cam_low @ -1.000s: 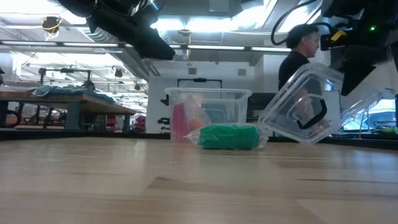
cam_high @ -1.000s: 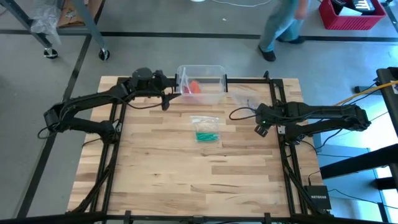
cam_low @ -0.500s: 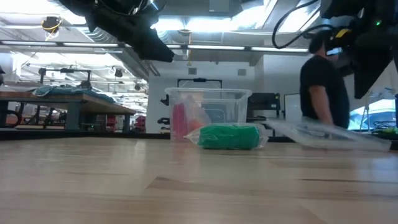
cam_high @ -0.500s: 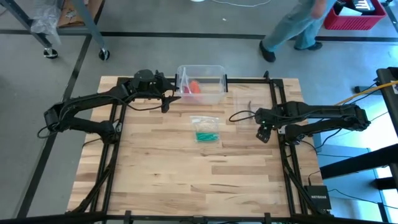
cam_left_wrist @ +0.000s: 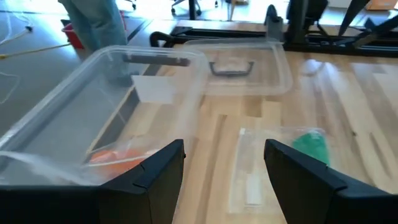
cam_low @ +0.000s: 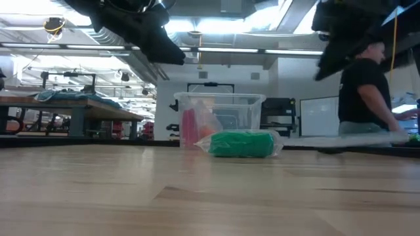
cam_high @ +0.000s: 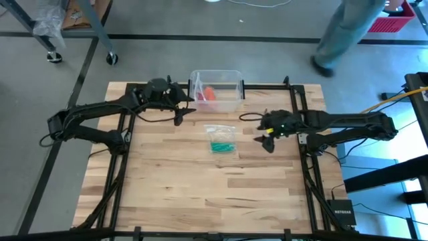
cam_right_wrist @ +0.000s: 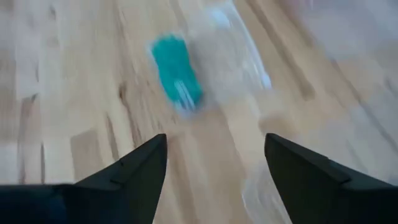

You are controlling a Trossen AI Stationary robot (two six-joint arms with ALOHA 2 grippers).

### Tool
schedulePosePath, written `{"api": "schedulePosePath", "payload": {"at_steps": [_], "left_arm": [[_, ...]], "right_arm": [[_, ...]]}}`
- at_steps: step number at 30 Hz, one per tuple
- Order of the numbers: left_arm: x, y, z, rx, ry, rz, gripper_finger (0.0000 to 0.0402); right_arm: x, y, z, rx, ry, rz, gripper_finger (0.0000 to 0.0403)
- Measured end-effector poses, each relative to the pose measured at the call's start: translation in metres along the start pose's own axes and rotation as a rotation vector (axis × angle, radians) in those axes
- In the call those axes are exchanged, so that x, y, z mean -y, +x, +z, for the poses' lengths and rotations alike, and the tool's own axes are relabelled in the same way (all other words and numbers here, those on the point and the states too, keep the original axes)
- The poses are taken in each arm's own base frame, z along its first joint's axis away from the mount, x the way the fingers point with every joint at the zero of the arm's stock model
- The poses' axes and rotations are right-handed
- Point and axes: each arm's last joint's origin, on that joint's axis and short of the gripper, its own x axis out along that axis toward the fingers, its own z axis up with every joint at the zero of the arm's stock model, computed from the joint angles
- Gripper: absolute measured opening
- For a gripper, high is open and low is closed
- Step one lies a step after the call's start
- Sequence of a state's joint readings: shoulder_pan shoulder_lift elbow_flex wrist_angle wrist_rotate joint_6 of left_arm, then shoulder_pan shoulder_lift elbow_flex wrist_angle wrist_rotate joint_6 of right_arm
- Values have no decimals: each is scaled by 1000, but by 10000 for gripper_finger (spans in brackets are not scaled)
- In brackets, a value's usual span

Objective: Roll bandage
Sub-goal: Put the bagged bandage into the transparent bin

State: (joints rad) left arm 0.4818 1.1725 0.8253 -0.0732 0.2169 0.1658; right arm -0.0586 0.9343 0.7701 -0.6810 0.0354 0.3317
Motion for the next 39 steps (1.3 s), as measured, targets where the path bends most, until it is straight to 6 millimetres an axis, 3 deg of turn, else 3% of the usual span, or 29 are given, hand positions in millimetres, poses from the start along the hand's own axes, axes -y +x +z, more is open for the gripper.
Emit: {"api": "schedulePosePath", "payload": {"at_steps": [8,14,19,28,33,39], "left_arm": [[18,6,-4,-56,-18,-72,214],[28,25,-15,-137,-147,-112,214],[38,45,-46,-213,-279,-126,214],[55,67,-113,-249,-685,-19,214],[60,86,-131,-262,-811,46,214],[59,103,-140,-169,-929,85,214]], "right_arm": [[0,45,-3,171,-150,33,270],[3,81,-4,157,-159,-93,270],[4,111,-10,86,-178,-128,270],[6,147,-14,170,-190,-174,270],[7,165,-19,161,-192,-184,270],[7,175,-20,175,-218,-185,270]]}}
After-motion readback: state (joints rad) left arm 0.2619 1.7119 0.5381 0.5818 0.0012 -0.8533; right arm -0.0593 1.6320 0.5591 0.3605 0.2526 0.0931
